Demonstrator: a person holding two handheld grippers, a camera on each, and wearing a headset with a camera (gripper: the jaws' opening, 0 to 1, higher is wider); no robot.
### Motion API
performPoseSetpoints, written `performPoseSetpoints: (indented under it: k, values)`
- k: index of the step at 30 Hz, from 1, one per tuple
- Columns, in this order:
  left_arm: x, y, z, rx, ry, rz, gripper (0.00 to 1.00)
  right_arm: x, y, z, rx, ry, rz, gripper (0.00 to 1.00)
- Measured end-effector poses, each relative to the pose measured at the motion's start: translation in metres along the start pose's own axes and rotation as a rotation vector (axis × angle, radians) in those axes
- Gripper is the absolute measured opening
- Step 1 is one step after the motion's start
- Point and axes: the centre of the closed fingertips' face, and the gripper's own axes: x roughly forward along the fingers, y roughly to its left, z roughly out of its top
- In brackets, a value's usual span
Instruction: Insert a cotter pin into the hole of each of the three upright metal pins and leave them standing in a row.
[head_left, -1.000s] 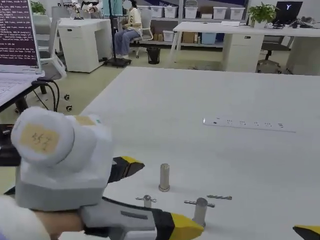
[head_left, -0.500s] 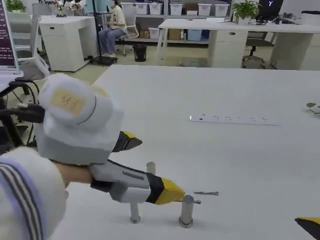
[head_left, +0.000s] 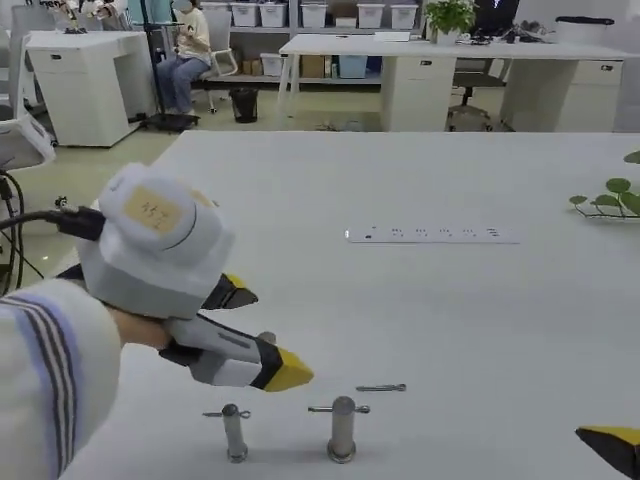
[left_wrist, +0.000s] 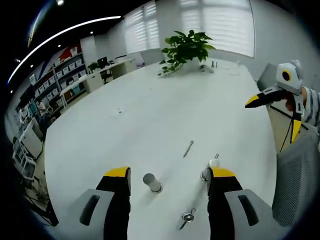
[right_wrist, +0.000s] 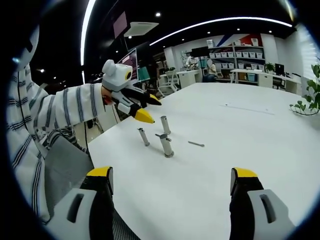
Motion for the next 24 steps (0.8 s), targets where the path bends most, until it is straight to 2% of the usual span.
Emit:
performPoseSetpoints:
  k: [2,3,4,10,14,19,24]
  values:
    - [0.003,0.002,-0.004,0.015,0.024,-0.005,0.55,0.0,-0.001,-0.001,0.007,0.001,-0.002,0.96]
    - [0.004,0.003,-0.011,0.023,0.065,-0.018,0.53,-0.001,-0.001,-0.001,0.008,0.001,-0.002,0.96]
    - [0.005,0.004,-0.012,0.029,0.079,-0.019,0.51,-0.001,-0.001,-0.001,0.01,0.001,-0.002,0.96]
    - [0.013,0.01,-0.014,0.018,0.076,-0.034,0.44,-0.001,0.0,-0.006,0.023,0.014,-0.003,0.95]
    - [0.019,0.011,-0.022,0.02,0.098,-0.053,0.4,-0.004,-0.001,-0.005,0.026,0.015,-0.004,0.95]
    - [0.027,0.018,-0.03,0.022,0.123,-0.052,0.34,-0.006,-0.004,-0.005,0.032,0.015,-0.013,0.95]
    - [0.033,0.024,-0.036,0.031,0.13,-0.047,0.29,-0.005,-0.005,-0.011,0.058,0.023,-0.014,0.94]
